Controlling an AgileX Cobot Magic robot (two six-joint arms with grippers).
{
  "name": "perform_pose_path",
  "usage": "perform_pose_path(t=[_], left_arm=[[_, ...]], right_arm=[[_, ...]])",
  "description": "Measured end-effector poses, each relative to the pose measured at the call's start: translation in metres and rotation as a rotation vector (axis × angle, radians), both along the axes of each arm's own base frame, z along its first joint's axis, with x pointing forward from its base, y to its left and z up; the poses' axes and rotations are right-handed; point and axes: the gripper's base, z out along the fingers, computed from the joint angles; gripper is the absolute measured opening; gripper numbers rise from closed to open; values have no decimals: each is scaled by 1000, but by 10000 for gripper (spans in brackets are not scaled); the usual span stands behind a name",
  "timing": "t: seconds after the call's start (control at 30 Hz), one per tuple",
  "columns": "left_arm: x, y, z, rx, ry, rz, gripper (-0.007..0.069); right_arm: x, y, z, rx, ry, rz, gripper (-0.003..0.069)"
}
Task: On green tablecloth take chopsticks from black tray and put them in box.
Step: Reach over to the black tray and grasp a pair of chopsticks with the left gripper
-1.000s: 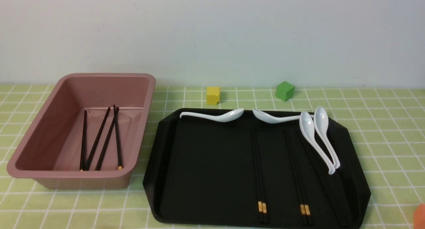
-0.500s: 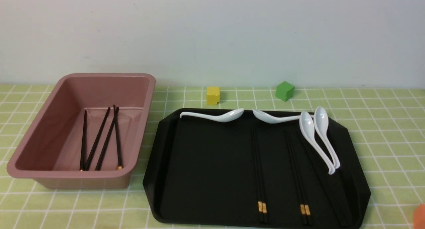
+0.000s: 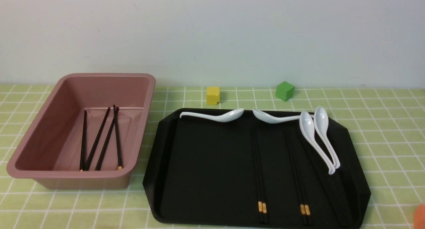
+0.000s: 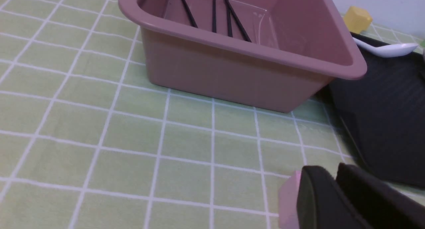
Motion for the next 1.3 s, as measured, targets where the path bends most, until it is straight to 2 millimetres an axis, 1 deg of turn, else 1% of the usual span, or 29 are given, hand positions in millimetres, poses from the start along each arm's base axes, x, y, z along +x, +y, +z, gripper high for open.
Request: perform_pose_path(t=[0.1,0.13,0.2,0.27,0.37,0.57,0.6,0.63,0.67,0.7,0.73,0.77,0.8,0.83,0.87,0.9,0.93,0.97,1.0,1.03,1.07,1.1,1.13,1.17,1.2,1.23,1.3], left_arm=[[-1,-7,1,-333,38,23,96],[-1,-10,3,-486,59,34,96],[-2,-15,5,-723,95,50,97],[-2,-19,9,-1006,139,64,102],[-2,-22,14,-1189,158,68,104],[-1,-19,20,-1286,110,77,106],[-1,-19,23,-1276,103,67,106],[-2,-20,31,-1248,80,41,108],[-4,-20,40,-1220,50,15,108],[-7,-20,59,-1170,-13,-30,108],[-9,-20,65,-1161,-34,-44,108],[-14,-19,94,-1081,-123,-93,99],[-16,-19,111,-1008,-159,-114,88],[-15,-20,127,-951,-172,-126,71],[-12,-21,137,-885,-158,-138,55],[-4,-23,150,-776,-121,-145,29],[4,-26,157,-681,-52,-153,6],[10,-28,158,-608,17,-161,-6],[24,-32,159,-517,155,-169,-13],[27,-31,160,-503,162,-163,-13],[47,-32,154,-361,382,-160,-13],[60,-32,150,-293,504,-153,-13],[75,-31,145,-246,607,-143,-13],[85,-31,144,-208,680,-139,-13],[102,-31,139,-173,769,-130,-13],[111,-32,139,-163,801,-130,-13],[140,-41,131,-155,897,-150,-13]], right_arm=[[0,0,0,0,0,0,240],[0,0,0,0,0,0,240],[0,0,0,0,0,0,240],[0,0,0,0,0,0,240],[0,0,0,0,0,0,240],[0,0,0,0,0,0,240],[0,0,0,0,0,0,240],[0,0,0,0,0,0,240],[0,0,0,0,0,0,240],[0,0,0,0,0,0,240],[0,0,0,0,0,0,240],[0,0,0,0,0,0,240],[0,0,0,0,0,0,240],[0,0,0,0,0,0,240],[0,0,0,0,0,0,240],[0,0,0,0,0,0,240],[0,0,0,0,0,0,240],[0,0,0,0,0,0,240],[0,0,0,0,0,0,240],[0,0,0,0,0,0,240],[0,0,0,0,0,0,240],[0,0,0,0,0,0,240],[0,0,0,0,0,0,240],[0,0,0,0,0,0,240],[0,0,0,0,0,0,240],[0,0,0,0,0,0,240],[0,0,0,0,0,0,240]])
